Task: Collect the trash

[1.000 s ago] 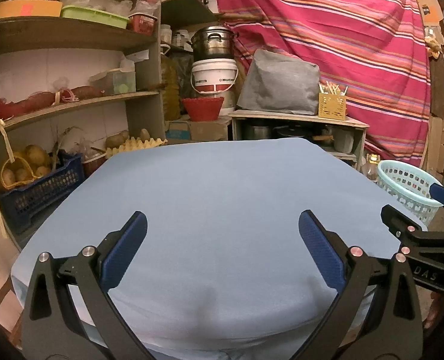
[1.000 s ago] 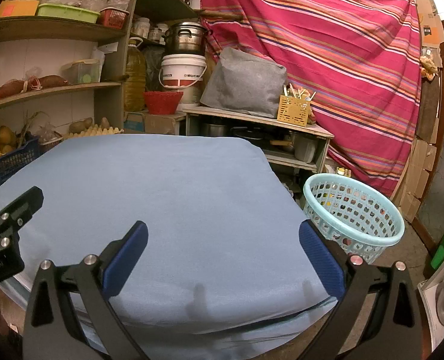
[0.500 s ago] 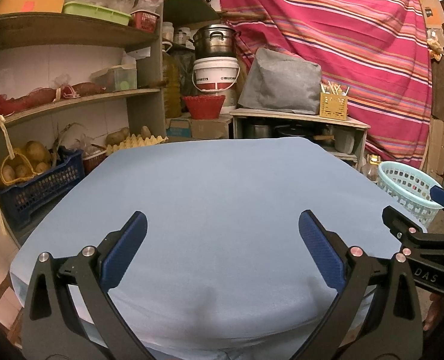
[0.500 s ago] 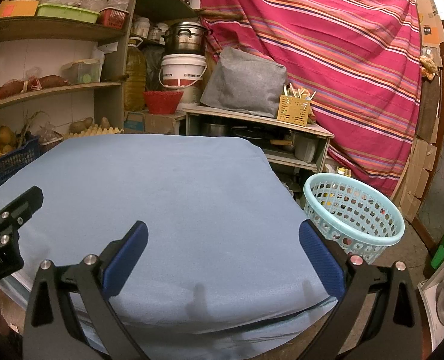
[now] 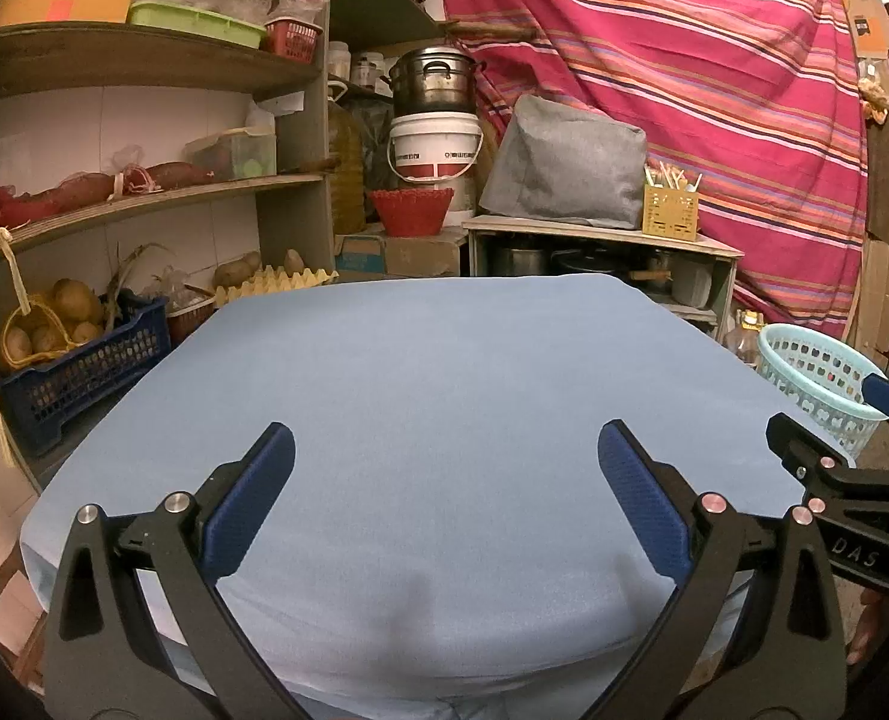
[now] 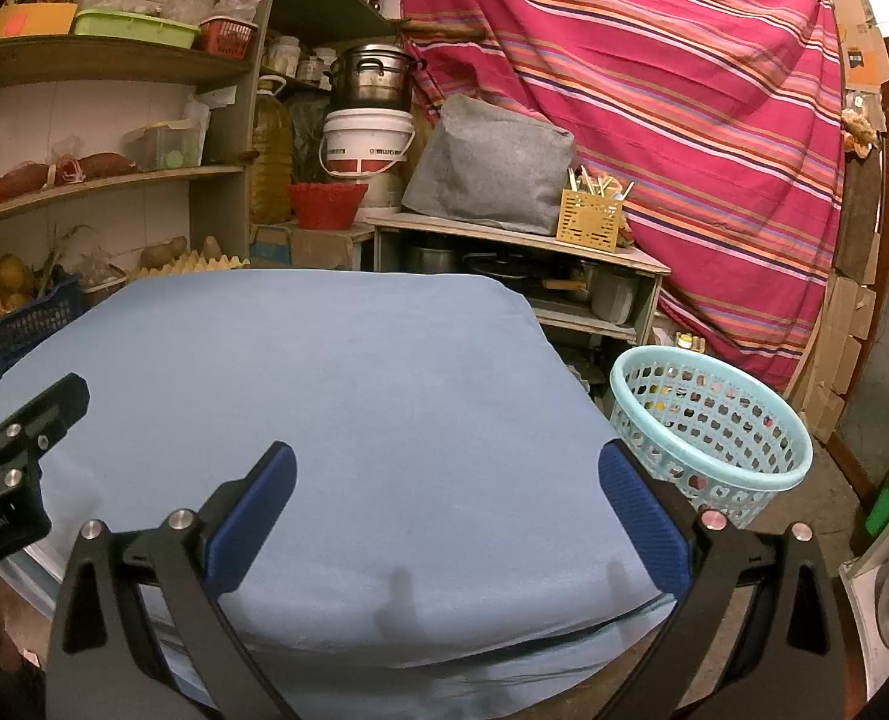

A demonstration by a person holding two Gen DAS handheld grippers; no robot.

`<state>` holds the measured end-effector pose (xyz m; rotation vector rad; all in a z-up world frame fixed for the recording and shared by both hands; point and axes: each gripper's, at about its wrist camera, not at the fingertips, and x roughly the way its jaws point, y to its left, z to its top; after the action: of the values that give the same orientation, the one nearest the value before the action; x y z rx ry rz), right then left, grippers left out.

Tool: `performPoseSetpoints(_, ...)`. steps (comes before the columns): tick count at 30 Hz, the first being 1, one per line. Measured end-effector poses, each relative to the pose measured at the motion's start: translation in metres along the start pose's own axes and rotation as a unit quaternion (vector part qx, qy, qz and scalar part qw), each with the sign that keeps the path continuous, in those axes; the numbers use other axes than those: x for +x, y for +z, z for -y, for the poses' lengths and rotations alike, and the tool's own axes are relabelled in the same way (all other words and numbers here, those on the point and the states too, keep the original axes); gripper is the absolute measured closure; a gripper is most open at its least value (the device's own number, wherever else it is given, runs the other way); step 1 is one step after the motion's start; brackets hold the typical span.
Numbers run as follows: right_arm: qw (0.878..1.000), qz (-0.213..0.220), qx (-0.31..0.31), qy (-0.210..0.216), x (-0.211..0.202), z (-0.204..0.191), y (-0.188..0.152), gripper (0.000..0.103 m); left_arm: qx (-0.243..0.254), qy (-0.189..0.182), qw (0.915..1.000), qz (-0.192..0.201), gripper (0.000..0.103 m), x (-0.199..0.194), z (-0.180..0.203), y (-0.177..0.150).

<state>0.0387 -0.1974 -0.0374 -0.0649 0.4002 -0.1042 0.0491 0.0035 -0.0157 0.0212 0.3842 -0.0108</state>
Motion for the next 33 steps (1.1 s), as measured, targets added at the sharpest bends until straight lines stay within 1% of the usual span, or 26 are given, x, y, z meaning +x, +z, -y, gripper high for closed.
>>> performPoseSetpoints(33, 1.0, 0.001, 0.0, -0.001, 0.0001, -0.0016, 0.0003, 0.005, -0.002, 0.0, 1.0, -0.001, 0.005, -0.0005, -0.0025, -0.0005)
